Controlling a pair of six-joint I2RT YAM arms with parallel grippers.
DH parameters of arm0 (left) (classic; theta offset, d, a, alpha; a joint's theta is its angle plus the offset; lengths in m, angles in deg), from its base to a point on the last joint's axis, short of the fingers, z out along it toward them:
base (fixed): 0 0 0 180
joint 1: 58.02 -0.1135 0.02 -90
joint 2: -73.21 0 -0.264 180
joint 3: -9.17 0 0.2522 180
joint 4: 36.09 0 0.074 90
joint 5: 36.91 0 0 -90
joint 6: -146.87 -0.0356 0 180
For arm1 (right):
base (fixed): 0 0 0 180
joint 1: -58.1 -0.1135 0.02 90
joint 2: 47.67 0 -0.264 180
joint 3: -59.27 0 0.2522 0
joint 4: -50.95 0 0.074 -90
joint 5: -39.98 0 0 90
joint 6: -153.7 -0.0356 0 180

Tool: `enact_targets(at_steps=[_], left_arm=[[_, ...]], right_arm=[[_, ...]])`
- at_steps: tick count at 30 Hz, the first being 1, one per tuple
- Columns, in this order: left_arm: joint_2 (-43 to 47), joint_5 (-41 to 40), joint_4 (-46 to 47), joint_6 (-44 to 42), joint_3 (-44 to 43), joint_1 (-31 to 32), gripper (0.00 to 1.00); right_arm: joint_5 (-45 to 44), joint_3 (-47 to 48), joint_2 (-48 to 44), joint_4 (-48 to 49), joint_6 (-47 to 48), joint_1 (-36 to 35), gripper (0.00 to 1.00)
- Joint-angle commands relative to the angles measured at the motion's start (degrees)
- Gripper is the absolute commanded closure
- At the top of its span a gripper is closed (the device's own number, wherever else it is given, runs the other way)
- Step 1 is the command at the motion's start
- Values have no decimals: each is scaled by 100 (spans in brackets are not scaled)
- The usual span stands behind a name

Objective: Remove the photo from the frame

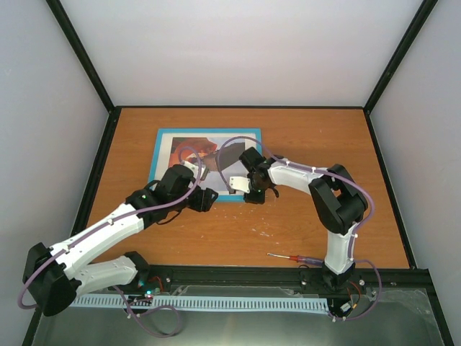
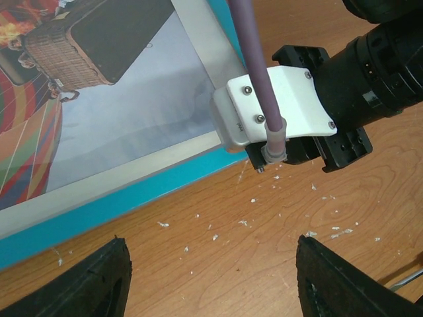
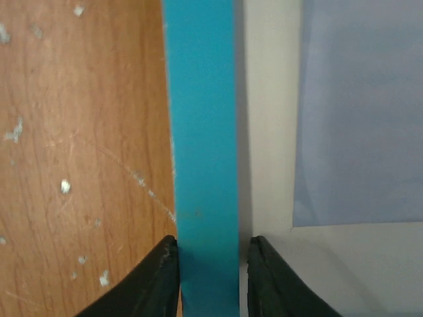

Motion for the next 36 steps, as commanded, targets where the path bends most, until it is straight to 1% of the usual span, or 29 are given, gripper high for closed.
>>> enact_targets(at_steps=[1, 3, 5, 7, 9, 10, 13, 14, 15, 17, 18, 20, 22, 26, 30, 33, 36], left_arm=[[-221, 124, 183, -405, -109, 11, 32], [-365, 204, 196, -598, -184, 25, 33], [-491, 251, 238, -793, -264, 124, 33], [-590, 159, 355, -848, -262, 227, 34], [-650, -231, 544, -680, -178, 333, 36], [-674, -272, 643, -710, -112, 367, 36], [-776, -319, 786, -1111, -52, 481, 36], [-826, -428, 814, -1296, -59, 541, 36], [-874, -695, 864, -1617, -53, 759, 37], [-873, -1506, 1251, -2195, 143, 1290, 36], [-863, -1768, 1454, -2757, 294, 1549, 36], [-867, -1999, 1795, -3390, 524, 1847, 35], [-950, -2242, 1859, -3672, 623, 1940, 35], [-1158, -2503, 2293, -4057, 746, 2021, 35], [-1534, -2932, 3037, -4664, 1050, 2273, 33], [-1990, -3505, 3561, -5090, 1082, 2381, 33], [-2205, -3589, 3952, -5446, 1082, 2413, 32]], right_arm=[[-211, -325, -248, -149, 348, -52, 76], [-133, -413, -456, -325, 534, 7, 84], [153, -417, -662, -607, 734, 164, 89], [463, -376, -845, -899, 938, 324, 91], [657, -370, -1004, -1134, 1154, 461, 93], [697, -374, -1065, -1231, 1249, 517, 94], [782, -379, -1221, -1484, 1448, 642, 97], [820, -364, -1262, -1556, 1492, 692, 97], [873, -347, -1299, -1617, 1522, 744, 97], [992, -315, -1380, -1718, 1556, 840, 97], [1106, -279, -1410, -1792, 1578, 893, 97], [1266, -198, -1458, -1947, 1592, 1003, 97], [1339, -160, -1503, -2052, 1596, 1077, 97], [1366, -247, -1630, -2182, 1643, 1146, 97], [1403, -321, -1766, -2288, 1645, 1175, 97], [1432, -399, -1877, -2315, 1681, 1179, 97], [1483, -444, -1927, -2345, 1682, 1183, 97]])
